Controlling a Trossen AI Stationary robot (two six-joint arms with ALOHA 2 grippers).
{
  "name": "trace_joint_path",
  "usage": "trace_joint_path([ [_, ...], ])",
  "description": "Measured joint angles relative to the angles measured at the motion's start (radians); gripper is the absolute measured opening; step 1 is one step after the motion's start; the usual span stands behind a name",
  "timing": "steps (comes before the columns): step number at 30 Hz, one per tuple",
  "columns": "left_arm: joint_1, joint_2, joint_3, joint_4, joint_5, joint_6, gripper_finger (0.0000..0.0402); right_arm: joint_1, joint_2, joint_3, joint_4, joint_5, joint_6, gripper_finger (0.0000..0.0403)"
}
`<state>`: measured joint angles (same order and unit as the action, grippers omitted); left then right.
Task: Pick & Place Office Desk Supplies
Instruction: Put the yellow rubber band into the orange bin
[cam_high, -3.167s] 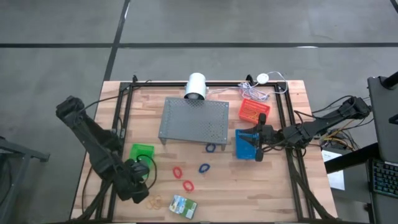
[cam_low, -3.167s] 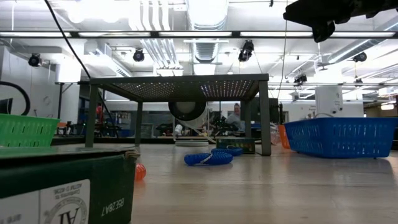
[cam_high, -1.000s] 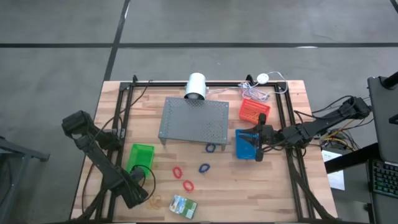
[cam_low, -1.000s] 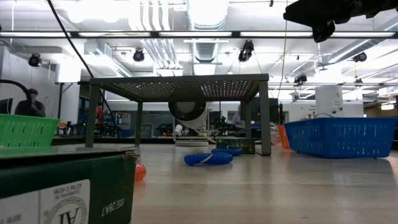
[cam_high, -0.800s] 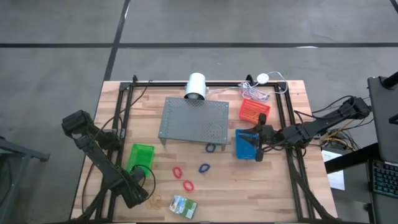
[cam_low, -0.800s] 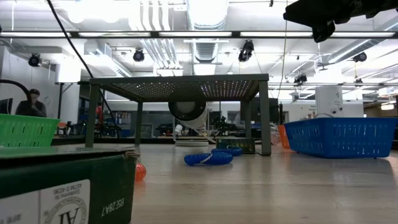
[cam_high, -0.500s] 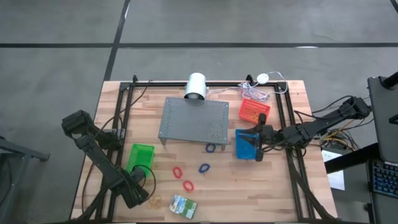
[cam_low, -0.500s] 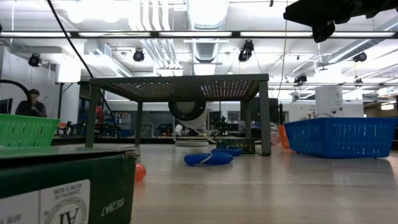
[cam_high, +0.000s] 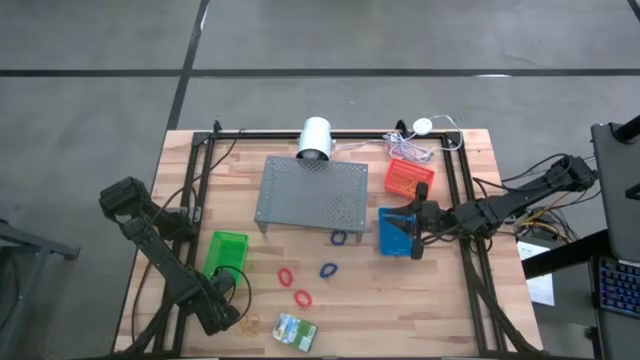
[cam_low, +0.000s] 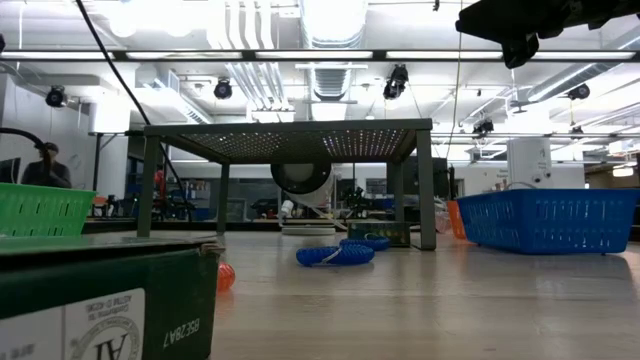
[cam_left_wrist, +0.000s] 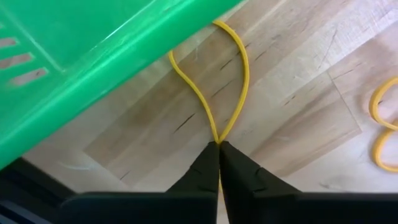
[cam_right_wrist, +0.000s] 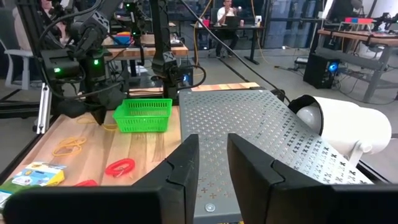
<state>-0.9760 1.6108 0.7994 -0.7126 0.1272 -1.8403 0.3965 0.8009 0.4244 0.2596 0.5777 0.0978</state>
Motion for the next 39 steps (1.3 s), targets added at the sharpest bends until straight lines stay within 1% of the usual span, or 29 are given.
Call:
trace_joint_path([
  [5,0.0,0.0,0.0,0.003,0.0,0.003,0.0002,0.0,0.0,0.0,0.0,0.0,0.004,0.0086],
  [11,0.0,-0.001,0.019,-0.015,0.0,0.019,0.0001,0.0,0.0,0.0,0.0,0.0,0.004,0.0076],
  [18,0.0,-0.02,0.122,-0.134,-0.012,0.045,0.0001,0.0,0.0,0.0,0.0,0.0,0.004,0.0068],
  [24,0.0,-0.023,0.221,-0.239,-0.062,0.1,0.0,0.0,0.0,0.0,0.0,0.0,0.004,0.0068],
  [28,0.0,-0.023,0.288,-0.294,-0.141,0.149,0.0,0.0,0.0,0.0,0.0,0.0,0.0,0.0068],
  [30,0.0,-0.024,0.321,-0.321,-0.203,0.173,0.0,0.0,0.0,0.0,0.0,0.0,0.004,0.0068],
  [32,0.0,-0.024,0.347,-0.358,-0.294,0.196,0.0,0.0,0.0,0.0,0.0,0.0,0.004,0.0068],
  [36,0.0,-0.024,0.398,-0.385,-0.508,0.227,0.0,0.0,0.0,0.0,0.0,0.0,0.001,0.0068],
  [39,0.003,-0.024,0.437,-0.389,-0.629,0.282,0.0,0.0,0.0,0.0,0.0,0.0,0.003,0.0068],
])
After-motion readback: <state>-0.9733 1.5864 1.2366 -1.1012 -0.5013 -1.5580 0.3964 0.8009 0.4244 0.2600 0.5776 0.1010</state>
